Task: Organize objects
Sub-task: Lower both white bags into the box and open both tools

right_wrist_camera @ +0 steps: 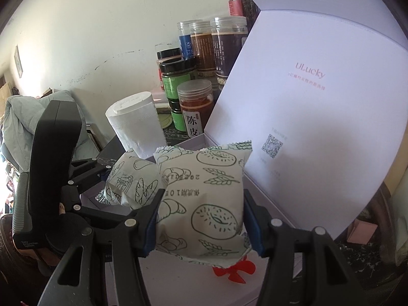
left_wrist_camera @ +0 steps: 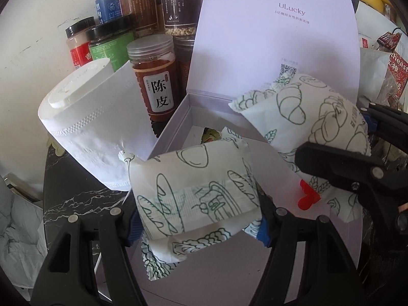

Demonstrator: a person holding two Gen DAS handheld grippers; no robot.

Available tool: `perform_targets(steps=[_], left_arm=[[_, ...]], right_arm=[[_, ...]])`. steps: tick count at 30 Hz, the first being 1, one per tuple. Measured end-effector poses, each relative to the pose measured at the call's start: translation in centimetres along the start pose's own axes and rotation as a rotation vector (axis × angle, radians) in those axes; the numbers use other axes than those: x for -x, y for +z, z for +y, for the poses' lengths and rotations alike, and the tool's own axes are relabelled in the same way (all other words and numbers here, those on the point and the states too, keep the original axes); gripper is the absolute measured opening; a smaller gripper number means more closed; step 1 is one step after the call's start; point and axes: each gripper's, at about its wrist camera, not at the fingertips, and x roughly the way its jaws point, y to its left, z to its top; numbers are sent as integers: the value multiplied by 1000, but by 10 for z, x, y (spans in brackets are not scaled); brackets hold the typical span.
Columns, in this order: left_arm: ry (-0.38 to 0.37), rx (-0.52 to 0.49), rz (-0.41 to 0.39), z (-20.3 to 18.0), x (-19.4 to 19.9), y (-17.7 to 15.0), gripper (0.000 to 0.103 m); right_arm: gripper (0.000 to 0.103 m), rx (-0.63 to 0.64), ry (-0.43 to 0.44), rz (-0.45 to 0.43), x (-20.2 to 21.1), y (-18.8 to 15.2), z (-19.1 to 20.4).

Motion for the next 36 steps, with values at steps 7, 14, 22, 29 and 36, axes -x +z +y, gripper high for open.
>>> perform_targets(steps=[7, 14, 22, 29, 36], left_arm=[[-1, -10, -1, -3, -5, -2, 67], [-12, -15, 3, -5, -8, -3, 67], [-11, 12, 19, -3, -12, -1, 77], [13, 27, 7, -2, -9, 1, 77], [13, 37, 0, -3, -6, 2, 78]], right_arm=[[58, -18, 31, 36, -11, -7, -7], [58, -32, 43, 58, -20, -9, -12], [59, -31, 41, 55, -20, -11, -14], [59, -26, 21, 64, -21, -10, -12], [59, -39, 17, 49, -14, -9, -12]])
